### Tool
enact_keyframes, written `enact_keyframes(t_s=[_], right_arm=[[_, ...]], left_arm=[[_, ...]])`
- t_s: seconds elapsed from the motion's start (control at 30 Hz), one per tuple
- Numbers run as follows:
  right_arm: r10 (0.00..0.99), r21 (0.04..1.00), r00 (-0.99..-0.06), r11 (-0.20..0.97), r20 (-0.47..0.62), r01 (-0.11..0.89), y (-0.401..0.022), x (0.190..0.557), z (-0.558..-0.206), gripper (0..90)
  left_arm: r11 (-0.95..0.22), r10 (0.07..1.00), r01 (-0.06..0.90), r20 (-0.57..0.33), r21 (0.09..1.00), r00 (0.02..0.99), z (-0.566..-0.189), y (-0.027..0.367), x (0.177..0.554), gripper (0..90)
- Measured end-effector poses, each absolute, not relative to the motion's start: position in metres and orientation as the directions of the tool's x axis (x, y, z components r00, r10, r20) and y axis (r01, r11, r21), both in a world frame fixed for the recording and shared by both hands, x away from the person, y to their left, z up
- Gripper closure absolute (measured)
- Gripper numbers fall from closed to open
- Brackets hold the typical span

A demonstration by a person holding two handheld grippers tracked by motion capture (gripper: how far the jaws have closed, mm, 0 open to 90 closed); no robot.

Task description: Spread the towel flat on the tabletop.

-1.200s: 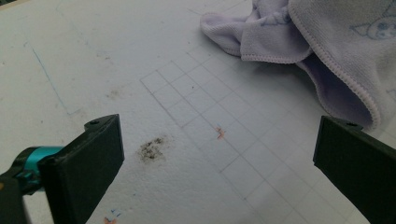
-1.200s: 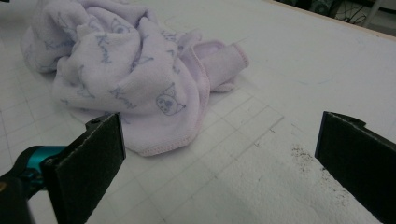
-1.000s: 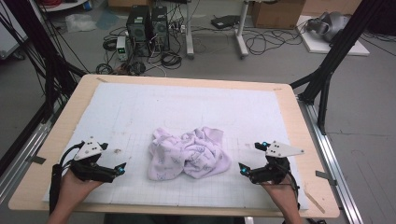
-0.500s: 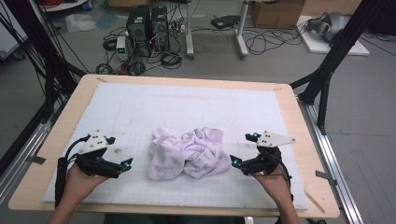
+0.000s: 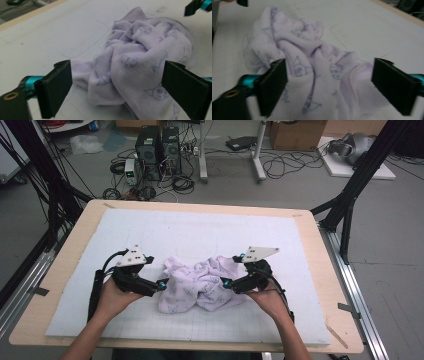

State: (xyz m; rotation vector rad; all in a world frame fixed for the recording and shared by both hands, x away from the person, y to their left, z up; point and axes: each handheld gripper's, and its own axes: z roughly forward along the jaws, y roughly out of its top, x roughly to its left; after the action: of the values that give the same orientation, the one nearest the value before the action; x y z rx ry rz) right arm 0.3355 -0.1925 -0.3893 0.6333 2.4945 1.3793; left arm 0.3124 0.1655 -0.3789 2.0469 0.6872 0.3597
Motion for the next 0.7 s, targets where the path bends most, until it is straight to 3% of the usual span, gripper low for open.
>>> enact_keyframes(t_s=[0.07,0.13,0.17,0.2,0.23,0.27,0.33,0.4,0.7], right_arm=[[0.419,0.808,-0.908,0.528,0.021,0.262,-0.177,0.341,-0.404,30.7],[0.409,0.799,-0.912,0.538,0.029,0.267,-0.174,0.342,-0.408,33.6],[0.389,0.787,-0.919,0.544,0.069,0.289,-0.171,0.345,-0.417,44.9],[0.389,0.787,-0.919,0.544,0.069,0.289,-0.171,0.345,-0.417,44.9],[0.380,0.791,-0.920,0.532,0.097,0.303,-0.174,0.345,-0.420,56.1],[0.380,0.791,-0.920,0.532,0.097,0.303,-0.174,0.345,-0.420,56.1],[0.373,0.791,-0.918,0.518,0.135,0.327,-0.180,0.344,-0.422,65.2],[0.370,0.791,-0.916,0.507,0.159,0.342,-0.185,0.339,-0.419,70.7],[0.330,0.813,-0.938,0.514,0.105,0.272,-0.190,0.299,-0.394,71.4]], left_arm=[[-0.442,0.578,0.338,-0.024,0.831,0.816,-0.387,0.155,0.319,21.0],[-0.477,0.545,0.344,-0.035,0.809,0.837,-0.396,0.146,0.323,25.4],[-0.510,0.511,0.338,-0.037,0.791,0.859,-0.404,0.138,0.325,35.1],[-0.510,0.511,0.338,-0.037,0.791,0.859,-0.404,0.138,0.325,41.2],[-0.534,0.487,0.332,-0.038,0.778,0.873,-0.408,0.134,0.324,49.3],[-0.550,0.476,0.329,-0.035,0.768,0.879,-0.410,0.132,0.324,49.3],[-0.596,0.432,0.310,-0.029,0.741,0.901,-0.415,0.131,0.323,67.0],[-0.594,0.429,0.305,-0.028,0.745,0.903,-0.413,0.135,0.320,75.0],[-0.535,0.436,0.281,-0.024,0.797,0.900,-0.390,0.169,0.287,76.2]])
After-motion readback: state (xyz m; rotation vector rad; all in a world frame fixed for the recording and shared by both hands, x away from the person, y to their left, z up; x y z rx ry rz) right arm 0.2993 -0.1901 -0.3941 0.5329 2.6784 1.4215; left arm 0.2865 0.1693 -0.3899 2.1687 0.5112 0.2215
